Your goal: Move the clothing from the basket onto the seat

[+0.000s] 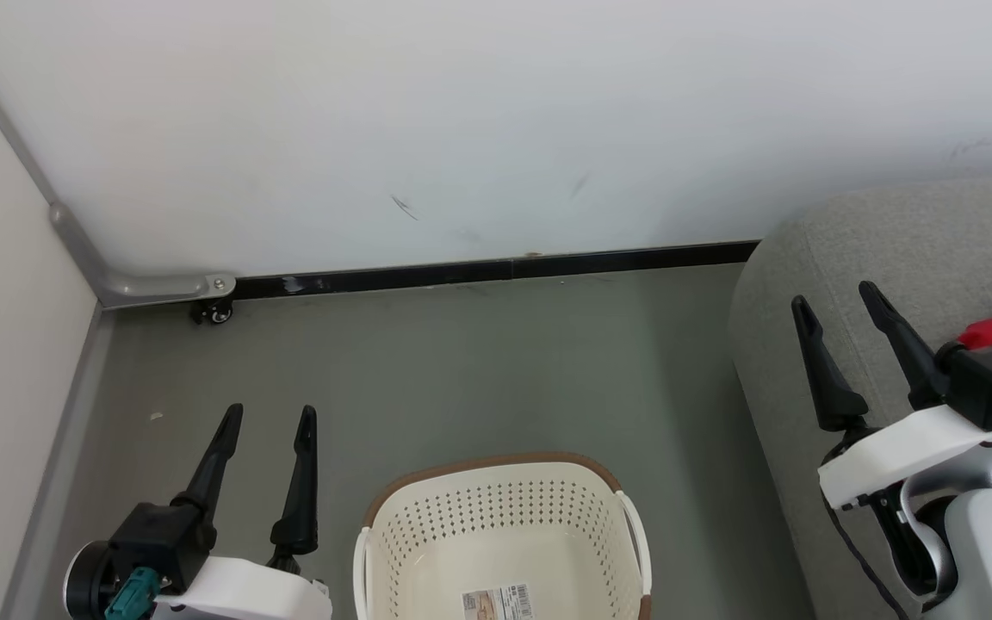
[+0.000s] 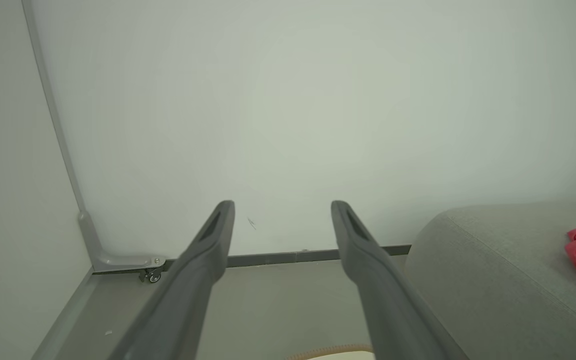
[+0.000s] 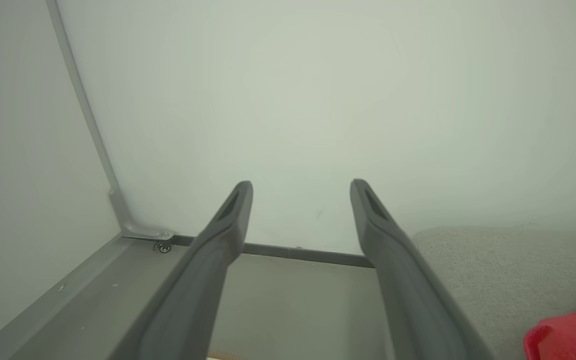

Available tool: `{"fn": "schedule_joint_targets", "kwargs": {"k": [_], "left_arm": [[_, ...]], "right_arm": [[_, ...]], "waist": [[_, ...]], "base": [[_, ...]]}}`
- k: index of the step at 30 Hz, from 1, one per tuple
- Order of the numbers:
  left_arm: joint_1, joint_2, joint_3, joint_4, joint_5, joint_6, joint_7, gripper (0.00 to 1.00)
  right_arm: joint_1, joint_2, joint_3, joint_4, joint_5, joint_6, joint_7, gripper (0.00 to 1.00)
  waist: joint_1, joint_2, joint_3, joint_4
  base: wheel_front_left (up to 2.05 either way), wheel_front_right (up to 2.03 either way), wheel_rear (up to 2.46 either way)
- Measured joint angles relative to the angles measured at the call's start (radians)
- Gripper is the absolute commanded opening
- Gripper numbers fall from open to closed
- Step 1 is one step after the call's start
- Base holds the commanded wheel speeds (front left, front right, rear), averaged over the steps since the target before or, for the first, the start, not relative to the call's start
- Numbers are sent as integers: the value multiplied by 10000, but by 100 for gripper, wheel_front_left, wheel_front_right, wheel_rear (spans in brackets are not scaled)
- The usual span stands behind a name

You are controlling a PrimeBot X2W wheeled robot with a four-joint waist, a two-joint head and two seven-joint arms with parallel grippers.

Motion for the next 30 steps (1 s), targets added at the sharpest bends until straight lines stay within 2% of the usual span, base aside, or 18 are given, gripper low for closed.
{"fn": "schedule_joint_targets", "kwargs": {"k": [15,21,30], "left_arm": [[52,-153,-234,318,236,-2,0,100],[185,-209,-222,387,236,-2,0,100],[186,-282,-192,430,253,54,0,100]], "right_arm": [[1064,598,-247,-54,-583,0,8,100],[1538,1035,-90,-245,-723,0,21,100],[2022,1133,-48,-347,-842,0,33,100]], "waist": [[0,0,-294,577],[0,0,-411,560],[0,0,-506,444]], "base": [[0,0,0],[0,0,0],[0,0,0]]}}
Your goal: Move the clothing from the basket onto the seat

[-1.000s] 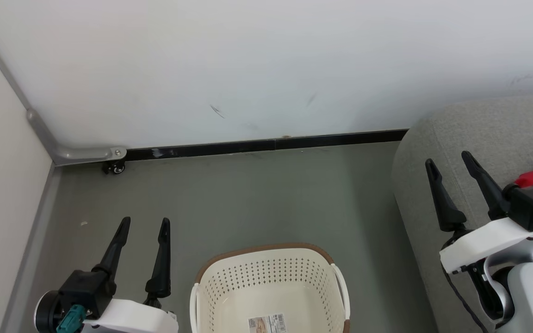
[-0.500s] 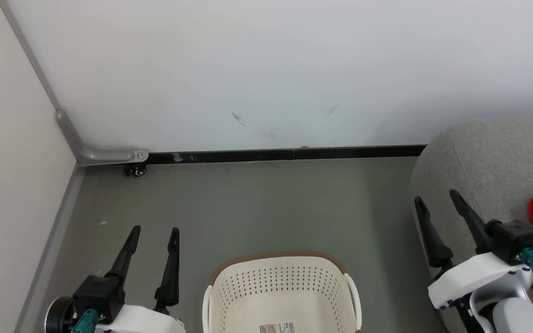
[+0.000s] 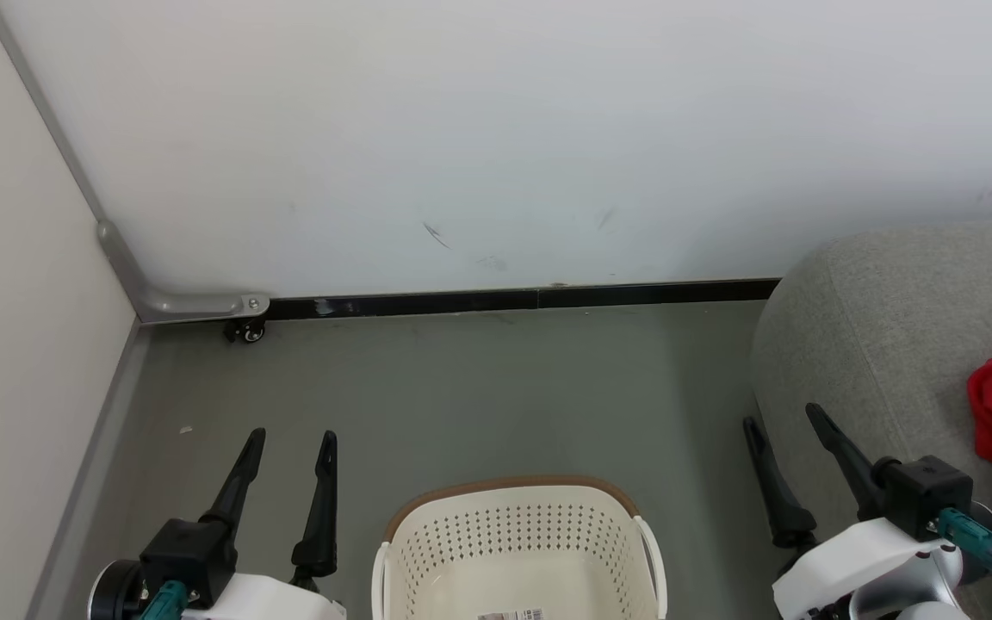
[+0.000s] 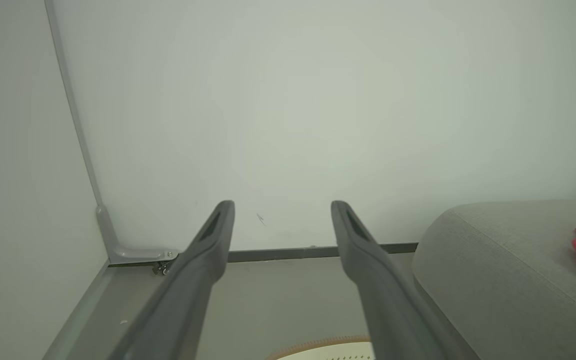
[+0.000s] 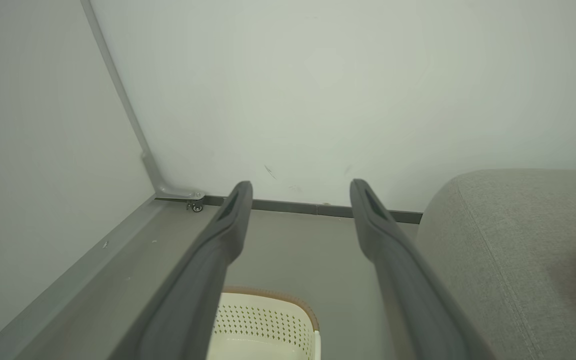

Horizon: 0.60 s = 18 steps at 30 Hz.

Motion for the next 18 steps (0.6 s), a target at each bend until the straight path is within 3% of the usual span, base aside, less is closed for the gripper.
{"fn": "schedule_joint_targets", "kwargs": {"k": [18], "left_arm": [[197,-104,232,387,253,575,4,100]], "right_arm": [[405,115,-46,-197,-197,0,4,100]], "waist": [[0,0,-25,-109]], "base": [[0,0,0]]}}
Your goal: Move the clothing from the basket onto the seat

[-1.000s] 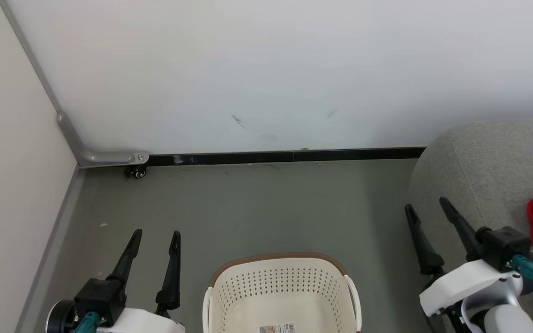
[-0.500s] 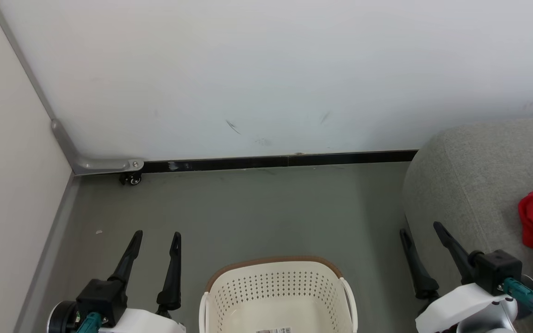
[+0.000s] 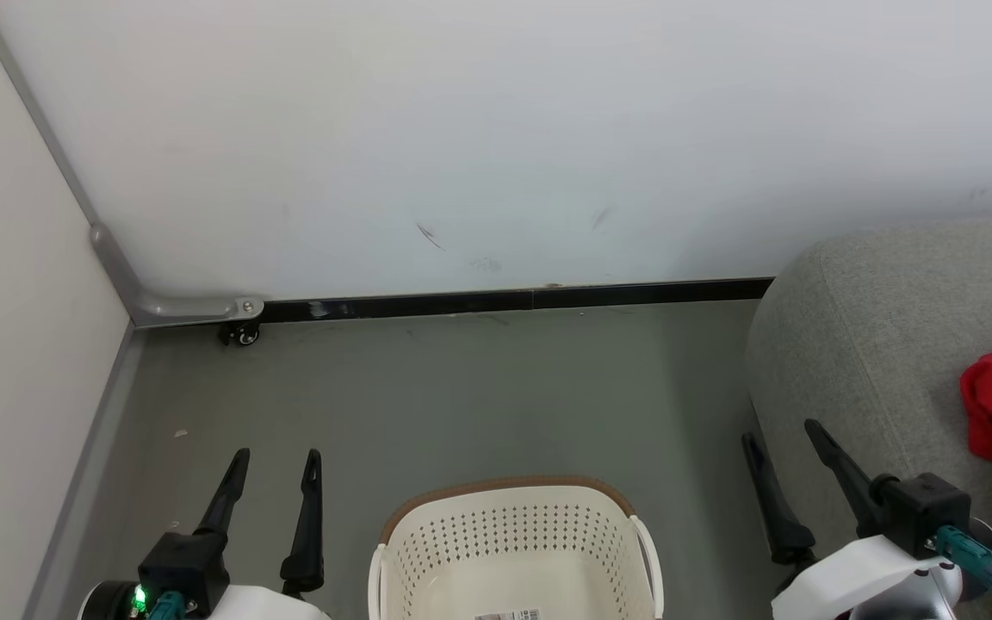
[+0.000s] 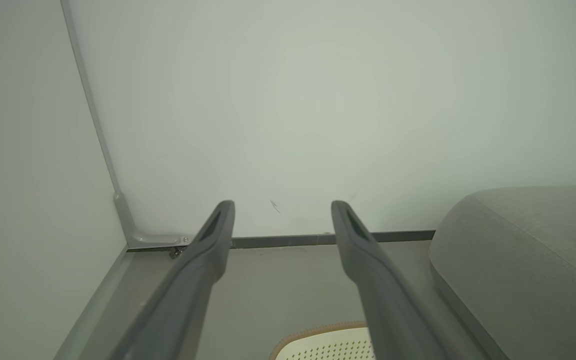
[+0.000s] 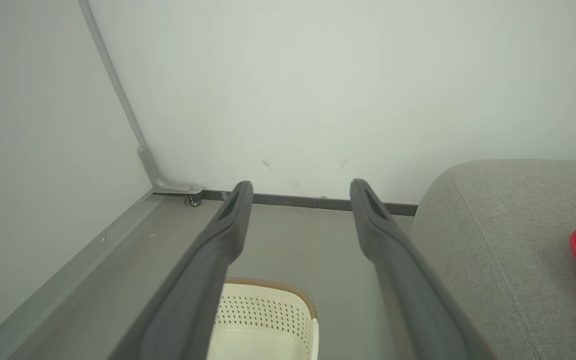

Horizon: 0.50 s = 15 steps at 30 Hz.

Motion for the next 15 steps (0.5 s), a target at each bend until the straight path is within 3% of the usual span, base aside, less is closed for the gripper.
{"fn": "schedule_joint_targets", "kwargs": {"k": [15], "left_arm": [[8,109,-17,232,276,339,134,100]], "right_arm": [[18,40,-134,-194,-92,0,0,100]], "waist": [[0,0,62,14]], "base": [[0,0,0]]}}
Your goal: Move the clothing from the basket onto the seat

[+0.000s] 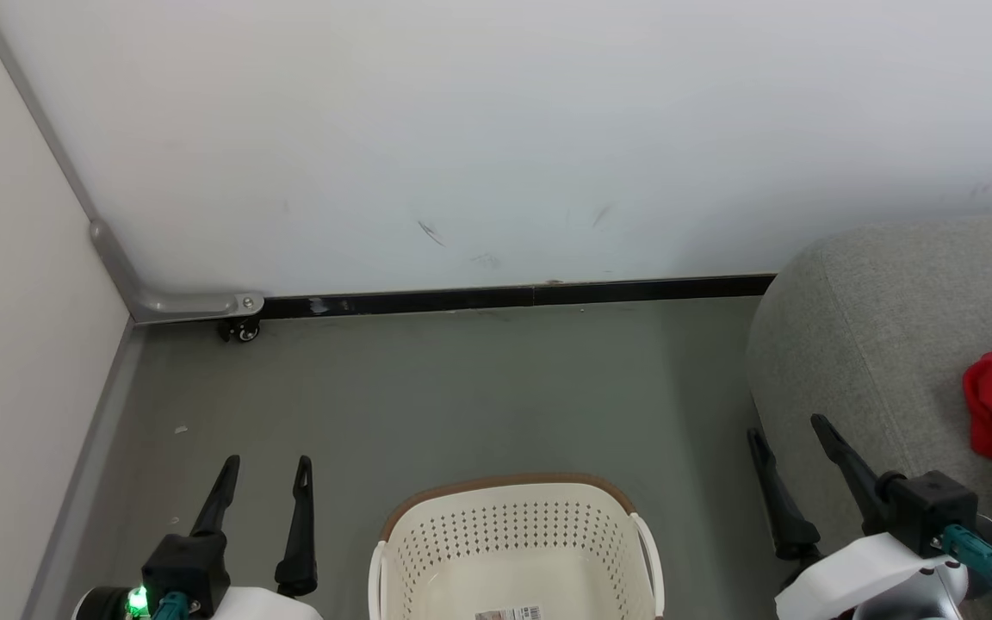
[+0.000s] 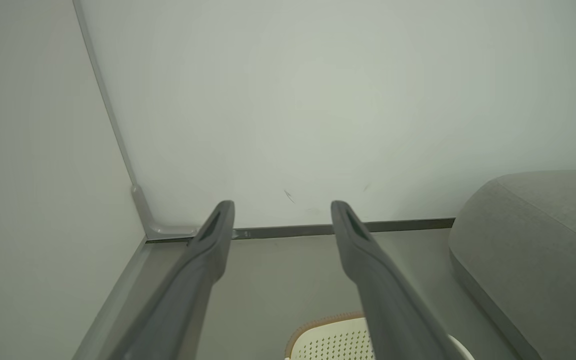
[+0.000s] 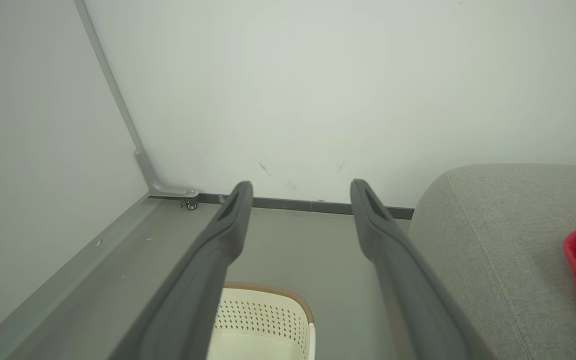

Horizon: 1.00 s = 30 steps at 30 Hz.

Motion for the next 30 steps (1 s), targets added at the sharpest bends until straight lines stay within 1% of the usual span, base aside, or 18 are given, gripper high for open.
{"fn": "schedule_joint_targets", "kwargs": {"k": [6,8,14,20,28,29,30], "left_arm": [[0,21,-2,8,77,46,0,100],[-1,31,-12,8,148,130,0,100],[-1,67,-10,15,238,148,2,100],[-1,115,2,19,299,305,2,100],[-1,98,4,65,320,353,102,100],[2,75,-8,127,320,391,100,0],[24,27,-36,240,320,391,102,0]], "right_arm": [[146,12,4,-44,8,0,0,100],[140,13,2,-58,17,0,0,100],[141,25,-21,-65,98,0,0,100],[141,27,-61,-77,117,0,0,100],[141,29,-17,-77,190,0,4,100],[147,35,-6,-10,184,2,4,0],[176,50,12,107,184,2,6,0]], "waist": [[0,0,29,13],[0,0,36,16],[0,0,51,18],[0,0,63,26],[0,0,65,50],[0,0,64,53],[0,0,64,53]], "base": [[0,0,0],[0,0,0],[0,0,0],[0,0,0],[0,0,0],[0,0,0],[0,0,0]]}}
